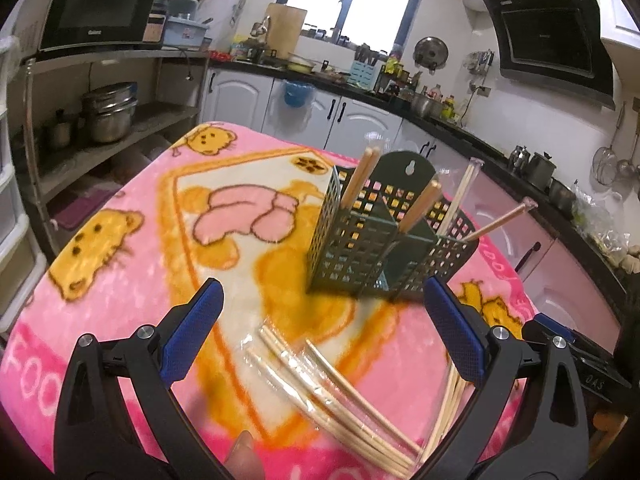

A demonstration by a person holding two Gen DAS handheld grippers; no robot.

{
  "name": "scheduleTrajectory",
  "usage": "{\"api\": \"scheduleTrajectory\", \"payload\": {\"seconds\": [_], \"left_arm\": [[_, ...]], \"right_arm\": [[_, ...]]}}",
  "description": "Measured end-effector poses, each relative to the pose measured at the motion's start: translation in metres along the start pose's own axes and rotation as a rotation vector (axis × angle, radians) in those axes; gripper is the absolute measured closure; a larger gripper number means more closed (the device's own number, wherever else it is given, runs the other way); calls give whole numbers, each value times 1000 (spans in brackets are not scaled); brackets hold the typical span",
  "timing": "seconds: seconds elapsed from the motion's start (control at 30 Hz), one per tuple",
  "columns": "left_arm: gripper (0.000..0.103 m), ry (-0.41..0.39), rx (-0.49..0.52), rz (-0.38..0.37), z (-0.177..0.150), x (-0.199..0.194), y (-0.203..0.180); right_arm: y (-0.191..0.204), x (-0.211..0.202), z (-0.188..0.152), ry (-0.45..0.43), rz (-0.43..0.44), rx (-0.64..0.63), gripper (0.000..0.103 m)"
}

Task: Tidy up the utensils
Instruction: 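Withdraw both open tools from the caddy toward the chopstick pile, then lower both tools onto the wrapped chopsticks and close the fingers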

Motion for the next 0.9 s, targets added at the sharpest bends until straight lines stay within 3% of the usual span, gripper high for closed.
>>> {"api": "scheduleTrajectory", "payload": {"seconds": [0.47,0.53,0.7,0.9], "left_arm": [[11,79,2,34,-32,12,21],[12,95,-8,29,-36,15,25],[36,133,-15,49,-47,21,37],[46,181,-45,34,-57,29,46]], "right_arm": [[-7,19,-18,64,-21,10,33],[-7,22,-19,69,-18,5,40],[-7,35,-19,98,-6,13,54],[-15,57,-21,155,-21,41,59]]}}
Point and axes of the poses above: each gripper's, at about its wrist camera, not at the fingertips, and x roughly the way its jaws point, y to its left, z to its top, the point moved 6 cm from there along x, roughly the way its jaws point, and after that the axes turned 6 degrees about -z, right-handed, at the moved point
